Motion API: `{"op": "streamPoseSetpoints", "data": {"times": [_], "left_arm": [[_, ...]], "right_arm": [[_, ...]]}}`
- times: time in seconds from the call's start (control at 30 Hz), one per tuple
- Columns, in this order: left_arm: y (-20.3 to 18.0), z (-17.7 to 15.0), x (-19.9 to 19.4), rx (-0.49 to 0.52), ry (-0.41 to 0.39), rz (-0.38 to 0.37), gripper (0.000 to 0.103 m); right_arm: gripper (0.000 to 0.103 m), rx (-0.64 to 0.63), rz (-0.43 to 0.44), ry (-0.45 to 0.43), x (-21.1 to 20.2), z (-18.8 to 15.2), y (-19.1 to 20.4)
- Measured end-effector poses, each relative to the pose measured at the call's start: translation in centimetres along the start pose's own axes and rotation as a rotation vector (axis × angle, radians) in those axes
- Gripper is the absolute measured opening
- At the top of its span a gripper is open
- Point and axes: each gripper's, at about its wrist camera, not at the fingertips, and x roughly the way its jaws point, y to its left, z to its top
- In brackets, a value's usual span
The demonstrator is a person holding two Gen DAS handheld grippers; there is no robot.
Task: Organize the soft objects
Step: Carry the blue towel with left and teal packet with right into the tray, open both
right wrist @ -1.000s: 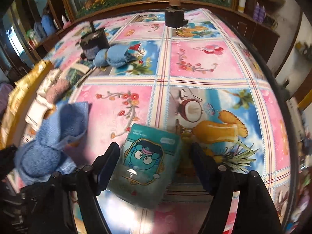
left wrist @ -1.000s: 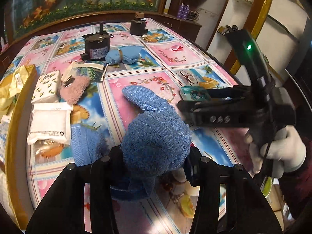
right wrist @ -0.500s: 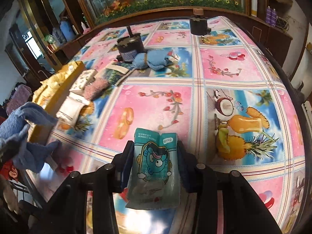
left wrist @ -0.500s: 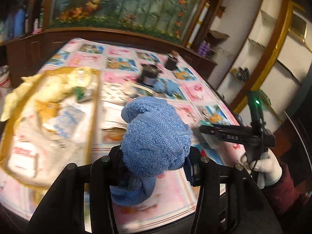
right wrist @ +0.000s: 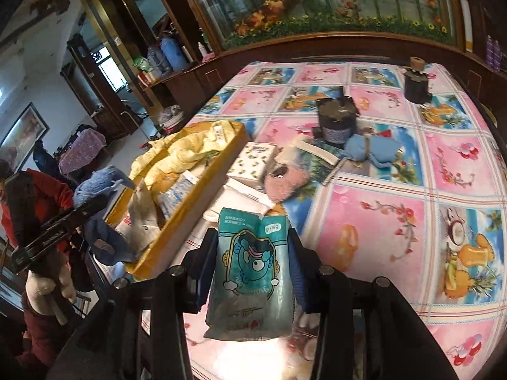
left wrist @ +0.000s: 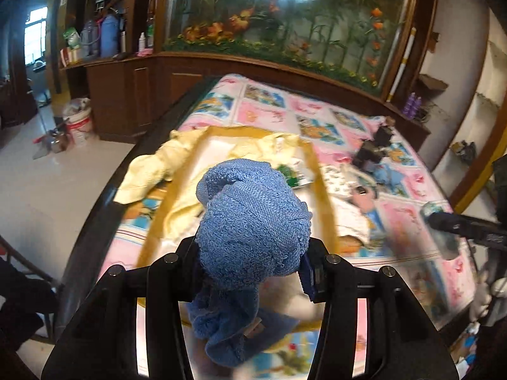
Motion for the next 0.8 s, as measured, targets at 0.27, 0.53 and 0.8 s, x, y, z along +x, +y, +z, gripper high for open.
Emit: {"op": "streamPoseSetpoints", "data": {"times": [0.27,0.53,0.8], "left_arm": [[4.4,-0.6,4.5,-0.172,0.095,-0.053,0.06],[5.0,-1.3,5.2,-0.201,0.099,-0.021,0.07],[5.0,-1.7,4.1,-0.2,0.065,-0.046,0.071]], "right_arm": [[0.042,-0.055,0.129,0.057,5.8,3.2,7.0],[0.042,-0.047,0.143,0.157,13.5,6.2,9.9],[0.042,-0.018,0.081,0.243,19.7,8.3,10.6]]}}
